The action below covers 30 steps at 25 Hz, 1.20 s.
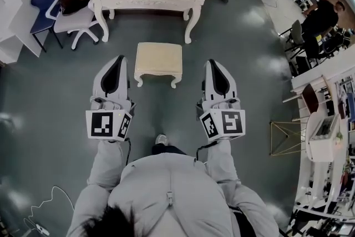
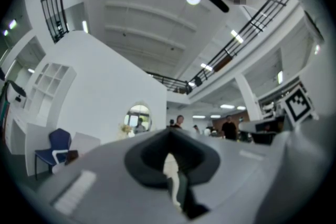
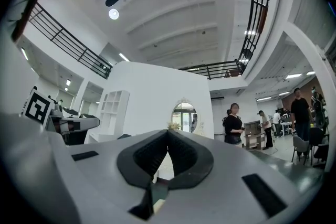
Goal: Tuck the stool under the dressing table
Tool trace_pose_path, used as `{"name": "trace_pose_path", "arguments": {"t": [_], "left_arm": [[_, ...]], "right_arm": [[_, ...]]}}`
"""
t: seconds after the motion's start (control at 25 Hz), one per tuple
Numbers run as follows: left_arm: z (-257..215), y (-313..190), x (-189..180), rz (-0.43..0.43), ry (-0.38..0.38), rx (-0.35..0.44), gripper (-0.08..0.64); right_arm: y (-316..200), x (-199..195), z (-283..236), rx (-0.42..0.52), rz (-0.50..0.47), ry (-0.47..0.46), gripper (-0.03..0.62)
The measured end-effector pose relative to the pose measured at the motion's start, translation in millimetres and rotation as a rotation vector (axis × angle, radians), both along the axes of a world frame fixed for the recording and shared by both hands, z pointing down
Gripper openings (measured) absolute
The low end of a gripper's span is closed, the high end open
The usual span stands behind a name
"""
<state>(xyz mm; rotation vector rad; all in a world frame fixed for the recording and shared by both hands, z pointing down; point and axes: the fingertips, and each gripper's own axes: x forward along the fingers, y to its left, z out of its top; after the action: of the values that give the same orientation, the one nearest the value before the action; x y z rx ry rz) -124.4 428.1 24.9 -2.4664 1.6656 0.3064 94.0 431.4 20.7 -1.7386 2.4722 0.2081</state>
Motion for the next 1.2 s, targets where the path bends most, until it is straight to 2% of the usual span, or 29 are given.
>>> {"name": "trace_pose_path", "arguments": {"t": [0.4,0.76,1.2], "left_arm": [[5,-43,28,-0.022,0.004,-0.008,0.009],[26,-81,12,-0.051,-0.012,-0.061,0.009],[25,-186,15,0.043,-0.017,-0.059,0.009]], "right_arm": [[-52,26,13,-0.019,-0.029,-0.019,0.002],[-94,15,34,-0.066,-0.042,-0.028,0.002],[-181,12,33,-0.065,0.035,-0.030,0.002]]}}
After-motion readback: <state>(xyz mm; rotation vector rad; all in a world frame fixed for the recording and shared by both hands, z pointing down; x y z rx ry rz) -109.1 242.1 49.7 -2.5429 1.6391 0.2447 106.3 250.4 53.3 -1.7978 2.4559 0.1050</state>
